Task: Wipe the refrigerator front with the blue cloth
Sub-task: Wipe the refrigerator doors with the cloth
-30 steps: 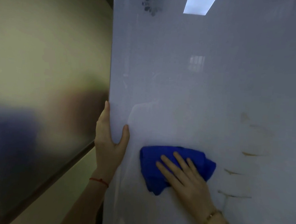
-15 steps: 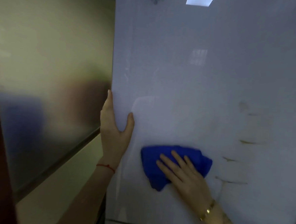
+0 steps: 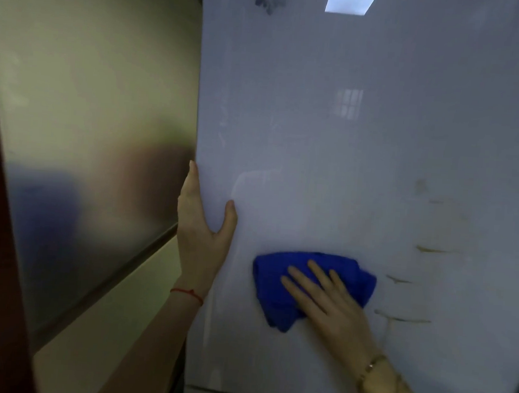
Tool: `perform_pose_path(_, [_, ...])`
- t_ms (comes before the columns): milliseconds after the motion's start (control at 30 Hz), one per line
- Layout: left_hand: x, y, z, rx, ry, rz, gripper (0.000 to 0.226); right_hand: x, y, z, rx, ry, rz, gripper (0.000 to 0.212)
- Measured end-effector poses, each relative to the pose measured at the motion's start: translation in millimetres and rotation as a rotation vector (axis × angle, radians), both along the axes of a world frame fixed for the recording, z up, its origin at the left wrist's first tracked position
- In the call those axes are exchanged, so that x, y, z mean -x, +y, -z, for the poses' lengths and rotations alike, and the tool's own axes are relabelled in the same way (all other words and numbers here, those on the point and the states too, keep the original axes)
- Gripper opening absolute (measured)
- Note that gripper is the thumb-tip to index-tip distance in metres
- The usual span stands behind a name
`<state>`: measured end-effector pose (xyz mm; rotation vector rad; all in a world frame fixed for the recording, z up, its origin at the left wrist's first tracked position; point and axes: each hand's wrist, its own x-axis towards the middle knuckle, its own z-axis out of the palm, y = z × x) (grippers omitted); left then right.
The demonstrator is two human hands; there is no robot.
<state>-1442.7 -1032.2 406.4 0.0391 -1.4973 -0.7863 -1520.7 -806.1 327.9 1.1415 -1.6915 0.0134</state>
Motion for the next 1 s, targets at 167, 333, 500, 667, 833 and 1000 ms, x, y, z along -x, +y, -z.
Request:
perform_pose_path(167, [5.0, 3.0, 0.3, -0.011, -0.007, -0.048, 0.08, 4.3, -8.1, -132.7, 0.513, -0.084, -0.093, 0.039])
perform_pose_path(333, [7.2, 5.4, 0.0, -0.028, -0.03, -0.065, 0.081, 0.6, -48.1, -163.0, 0.511, -0.005, -0.118, 0.04])
perform_pose_path(500, [7.4, 4.6, 4.7, 0.06, -0.047, -0.138, 0.08, -1.7, -0.2, -60.1, 0.15, -0.023, -0.022, 0.043])
perform_pose_path(667, [12.8, 14.2, 1.3, 0.188, -0.046, -0.306, 0.071, 14.5, 12.3, -166.8, 0.675, -0.086, -0.069, 0.039])
perform_pose_path(833, [24.8, 31.4, -5.2, 0.312, -0.014, -0.303, 0.065, 12.2, 2.8, -109.0, 0.467, -0.047, -0.084, 0.043])
perform_pose_path(1000, [29.7, 39.2, -8.5, 0.334, 0.02, -0.328, 0.06, 22.8, 67.7, -63.4, 0.407, -0.098, -0.004, 0.05])
